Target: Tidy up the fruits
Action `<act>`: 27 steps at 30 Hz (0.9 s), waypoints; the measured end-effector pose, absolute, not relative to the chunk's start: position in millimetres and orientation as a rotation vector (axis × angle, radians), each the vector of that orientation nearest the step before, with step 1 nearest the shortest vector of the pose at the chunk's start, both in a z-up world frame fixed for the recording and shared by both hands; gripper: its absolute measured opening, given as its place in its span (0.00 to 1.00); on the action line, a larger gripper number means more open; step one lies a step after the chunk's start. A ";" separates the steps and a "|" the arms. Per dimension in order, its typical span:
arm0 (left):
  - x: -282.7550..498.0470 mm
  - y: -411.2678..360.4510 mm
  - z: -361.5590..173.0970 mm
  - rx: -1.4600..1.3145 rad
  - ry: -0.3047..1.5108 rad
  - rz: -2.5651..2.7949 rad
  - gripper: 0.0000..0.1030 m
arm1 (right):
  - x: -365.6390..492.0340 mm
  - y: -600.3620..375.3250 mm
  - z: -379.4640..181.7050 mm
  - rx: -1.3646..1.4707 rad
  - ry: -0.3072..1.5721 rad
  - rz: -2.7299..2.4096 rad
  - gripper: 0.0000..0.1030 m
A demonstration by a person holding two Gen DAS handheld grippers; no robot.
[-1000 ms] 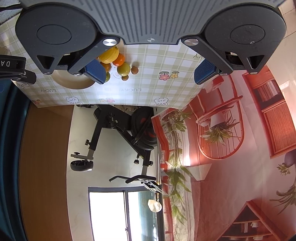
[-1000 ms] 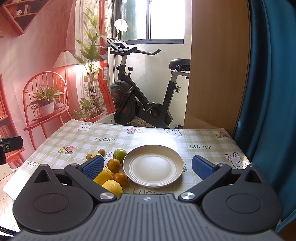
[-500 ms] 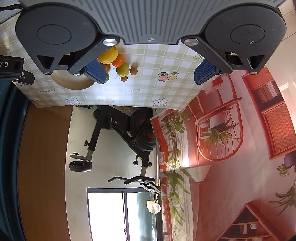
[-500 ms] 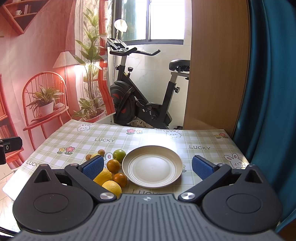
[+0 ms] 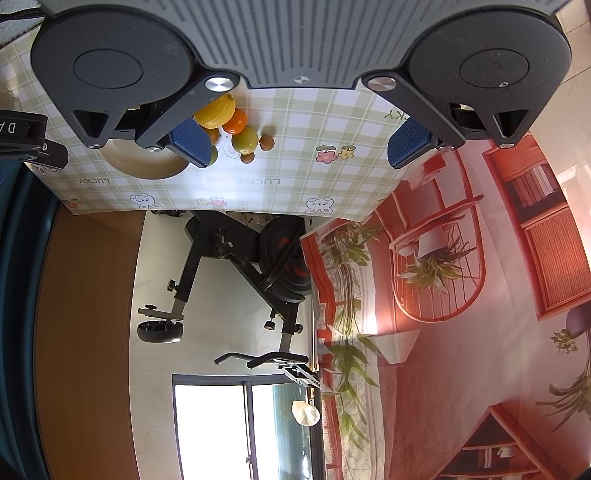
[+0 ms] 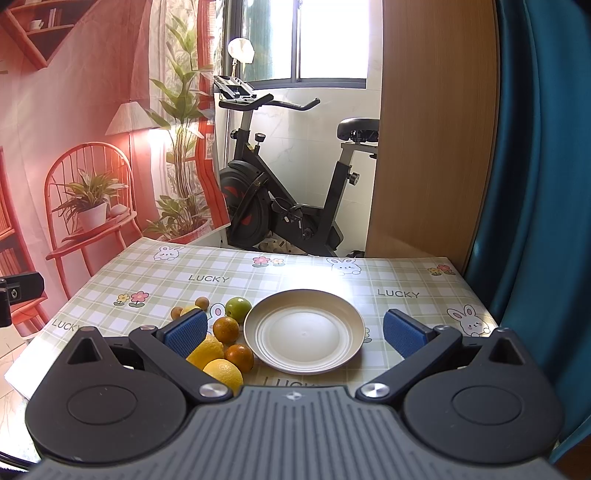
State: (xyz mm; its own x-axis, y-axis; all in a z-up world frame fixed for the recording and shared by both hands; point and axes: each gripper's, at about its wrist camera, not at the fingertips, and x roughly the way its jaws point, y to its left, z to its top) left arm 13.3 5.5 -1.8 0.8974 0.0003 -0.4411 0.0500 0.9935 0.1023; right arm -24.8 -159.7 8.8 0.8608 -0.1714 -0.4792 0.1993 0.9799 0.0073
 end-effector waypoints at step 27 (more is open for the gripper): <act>13.2 5.6 -11.2 0.084 0.484 -0.043 0.99 | -24.4 -165.7 1.5 0.038 0.511 -0.198 1.00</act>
